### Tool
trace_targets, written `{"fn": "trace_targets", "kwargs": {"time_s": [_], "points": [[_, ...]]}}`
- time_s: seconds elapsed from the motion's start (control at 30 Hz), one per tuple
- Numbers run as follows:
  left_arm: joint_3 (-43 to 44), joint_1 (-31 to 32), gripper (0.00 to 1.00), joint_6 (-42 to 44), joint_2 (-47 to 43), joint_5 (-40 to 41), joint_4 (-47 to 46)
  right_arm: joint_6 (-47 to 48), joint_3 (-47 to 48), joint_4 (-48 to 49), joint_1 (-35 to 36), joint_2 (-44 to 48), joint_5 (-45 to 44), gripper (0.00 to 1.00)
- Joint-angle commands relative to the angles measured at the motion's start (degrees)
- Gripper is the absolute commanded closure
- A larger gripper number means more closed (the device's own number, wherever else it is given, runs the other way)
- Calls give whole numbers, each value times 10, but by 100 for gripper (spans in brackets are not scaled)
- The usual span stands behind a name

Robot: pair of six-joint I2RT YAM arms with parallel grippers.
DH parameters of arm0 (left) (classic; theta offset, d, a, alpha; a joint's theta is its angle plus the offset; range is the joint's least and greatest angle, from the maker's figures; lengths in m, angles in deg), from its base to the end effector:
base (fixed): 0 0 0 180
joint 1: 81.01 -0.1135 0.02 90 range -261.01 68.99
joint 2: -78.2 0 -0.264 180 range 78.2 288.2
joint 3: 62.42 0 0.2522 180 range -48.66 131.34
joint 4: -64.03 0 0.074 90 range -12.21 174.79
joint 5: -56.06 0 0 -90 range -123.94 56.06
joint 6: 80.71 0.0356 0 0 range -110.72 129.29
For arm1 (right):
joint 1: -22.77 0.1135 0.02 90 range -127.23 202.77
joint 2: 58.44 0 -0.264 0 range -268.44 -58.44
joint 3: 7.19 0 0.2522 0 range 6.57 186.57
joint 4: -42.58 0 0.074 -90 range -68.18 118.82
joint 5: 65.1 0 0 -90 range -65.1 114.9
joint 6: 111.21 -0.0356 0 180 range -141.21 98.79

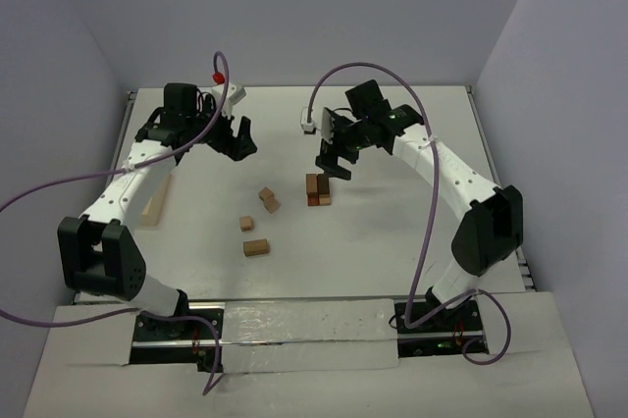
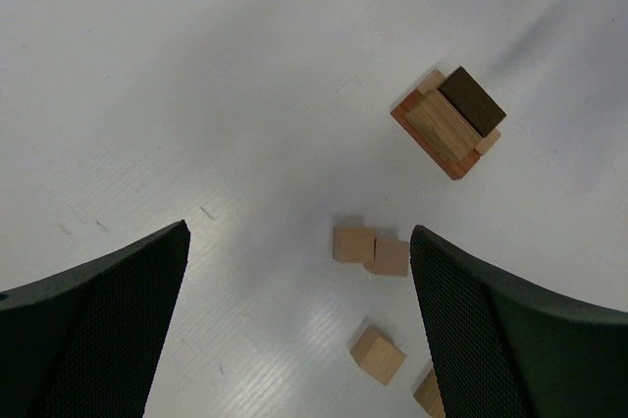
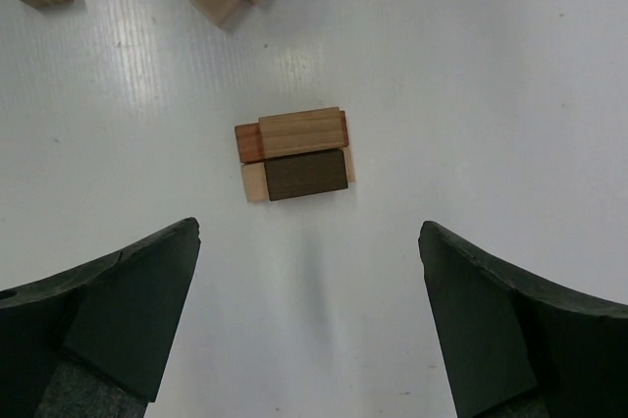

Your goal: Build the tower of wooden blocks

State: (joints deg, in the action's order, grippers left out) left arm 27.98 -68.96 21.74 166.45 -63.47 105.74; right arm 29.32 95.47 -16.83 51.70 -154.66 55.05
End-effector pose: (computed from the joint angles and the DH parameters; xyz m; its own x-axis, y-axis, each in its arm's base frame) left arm 0.3336 -0.0892 0.3200 -0.4889 0.2962 -0.8205 0.6745 0.7248 -0.1403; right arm 0.3085 0.1909 0.3206 0.0831 -0.7168 -0.6924 -0.9736 0.0900 -0.2100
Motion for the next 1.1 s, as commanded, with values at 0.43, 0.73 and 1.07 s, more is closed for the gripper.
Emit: {"fn": "trace_targets", "kwargs": {"time_s": [0.43, 0.73, 1.07], "points": [[11, 44, 2, 656, -57, -210, 414, -177, -65, 34, -140, 96, 68, 0], [-140, 170, 6, 1024, -109, -29, 480, -209, -113, 24, -210, 83, 145, 0], [-147, 228, 13, 1152, -17, 35, 456, -202, -99, -1, -223, 58, 169, 0]]}}
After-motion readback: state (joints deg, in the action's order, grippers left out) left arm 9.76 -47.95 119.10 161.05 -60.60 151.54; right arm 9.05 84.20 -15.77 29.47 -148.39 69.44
